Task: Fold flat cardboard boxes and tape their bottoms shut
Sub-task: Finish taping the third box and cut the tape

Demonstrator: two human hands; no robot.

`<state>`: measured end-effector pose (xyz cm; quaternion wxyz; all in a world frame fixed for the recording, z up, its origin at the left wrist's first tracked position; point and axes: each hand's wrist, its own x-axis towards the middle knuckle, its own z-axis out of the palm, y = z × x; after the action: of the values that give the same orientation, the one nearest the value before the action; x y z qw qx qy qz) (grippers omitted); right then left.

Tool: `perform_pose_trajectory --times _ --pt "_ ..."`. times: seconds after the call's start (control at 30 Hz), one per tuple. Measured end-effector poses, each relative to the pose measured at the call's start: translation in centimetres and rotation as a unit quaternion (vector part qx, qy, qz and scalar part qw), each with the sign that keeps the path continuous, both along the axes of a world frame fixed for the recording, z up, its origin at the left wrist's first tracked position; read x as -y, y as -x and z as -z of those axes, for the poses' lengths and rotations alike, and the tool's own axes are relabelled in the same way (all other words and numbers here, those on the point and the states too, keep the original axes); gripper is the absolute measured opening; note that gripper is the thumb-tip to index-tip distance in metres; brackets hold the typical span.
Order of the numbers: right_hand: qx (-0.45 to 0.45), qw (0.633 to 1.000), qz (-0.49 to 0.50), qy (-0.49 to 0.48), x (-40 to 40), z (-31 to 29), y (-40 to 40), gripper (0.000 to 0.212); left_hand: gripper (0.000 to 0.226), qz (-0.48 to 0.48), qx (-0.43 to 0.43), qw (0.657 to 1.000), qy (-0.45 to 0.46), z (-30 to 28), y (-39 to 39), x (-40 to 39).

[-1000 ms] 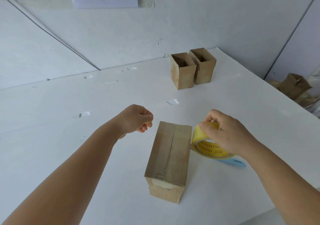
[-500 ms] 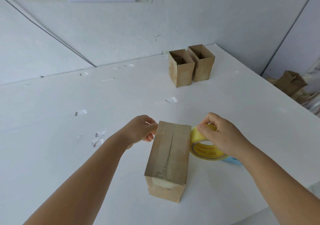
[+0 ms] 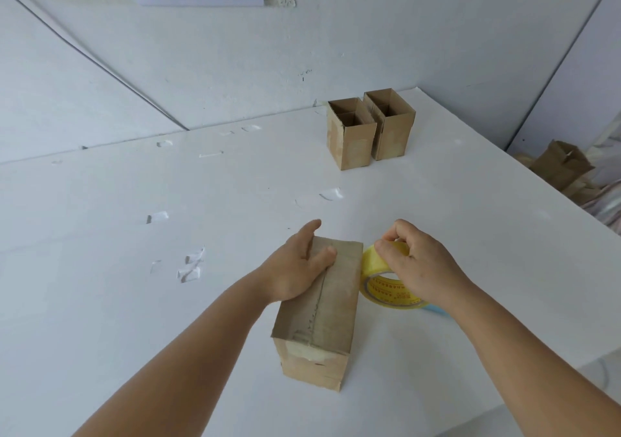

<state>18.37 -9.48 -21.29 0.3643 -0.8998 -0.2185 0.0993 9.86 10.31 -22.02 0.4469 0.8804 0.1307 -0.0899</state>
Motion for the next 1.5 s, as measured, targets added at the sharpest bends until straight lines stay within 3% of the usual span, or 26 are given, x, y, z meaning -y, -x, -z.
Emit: perform_pose_trajectory --times 0.1,0.17,0.23,0.33,0.47,0.57,0.67,0.8,0.87,1.07,1.13,1.23,1.37,1.5 --pt "0.007 1.0 -0.017 -0.001 -0.2 -0.3 -0.2 0.019 0.075 0.077 0.054 0.963 -0.253 -1.2 -0.4 -0.1" --pt "0.021 0.999 -0.04 0.004 -0.8 -0.6 -0.4 0.019 0.087 0.172 0.092 0.94 -0.28 -1.8 -0.6 0.4" --pt "0.03 0.997 -0.072 0.014 -1.6 -0.7 -0.7 0.017 0.097 0.207 0.056 0.926 -0.309 -1.7 -0.4 1.3" --pt "-0.021 0.995 -0.099 -0.012 -2.3 -0.6 -1.5 0.016 0.086 0.103 0.058 0.922 -0.369 -0.7 0.4 1.4" --pt "-0.101 0.986 -0.12 -0.047 -3.2 0.3 -2.8 0.024 0.074 -0.046 0.064 0.924 -0.374 0.1 1.6 1.6" --pt "-0.154 0.975 -0.118 -0.109 -4.7 0.9 -3.0 0.028 0.071 -0.097 0.055 0.919 -0.377 0.5 2.0 2.1" --pt "-0.149 0.972 -0.126 -0.135 -6.1 1.2 -3.5 0.025 0.069 -0.111 0.051 0.921 -0.369 0.7 2.2 1.8" --pt "-0.024 0.988 -0.148 0.038 -6.2 1.8 -4.9 0.022 0.068 -0.119 0.033 0.921 -0.369 0.8 2.2 1.9" --pt "0.007 0.986 -0.147 0.075 -6.0 2.1 -5.4 0.02 0.068 -0.12 0.025 0.921 -0.37 0.6 1.9 2.2" --pt "0.031 0.981 -0.187 0.033 -5.9 1.5 -6.1 0.02 0.079 -0.081 -0.096 0.937 -0.327 -1.7 1.3 1.5" --pt "0.048 0.976 -0.21 0.035 -5.8 1.2 -6.3 0.021 0.07 -0.042 -0.109 0.94 -0.319 -2.9 -0.3 0.8" --pt "0.103 0.962 -0.25 0.035 -5.9 0.8 -6.2 0.028 0.045 0.021 -0.108 0.969 -0.223 -4.6 -3.5 0.0" --pt "0.179 0.949 -0.26 0.023 -5.7 0.5 -6.2 0.035 0.029 0.074 -0.194 0.972 -0.115 -4.7 -6.5 -1.0" --pt "0.183 0.956 -0.228 0.024 -5.1 0.3 -6.2 0.028 0.016 0.085 -0.182 0.98 -0.006 -3.6 -7.5 -1.8"
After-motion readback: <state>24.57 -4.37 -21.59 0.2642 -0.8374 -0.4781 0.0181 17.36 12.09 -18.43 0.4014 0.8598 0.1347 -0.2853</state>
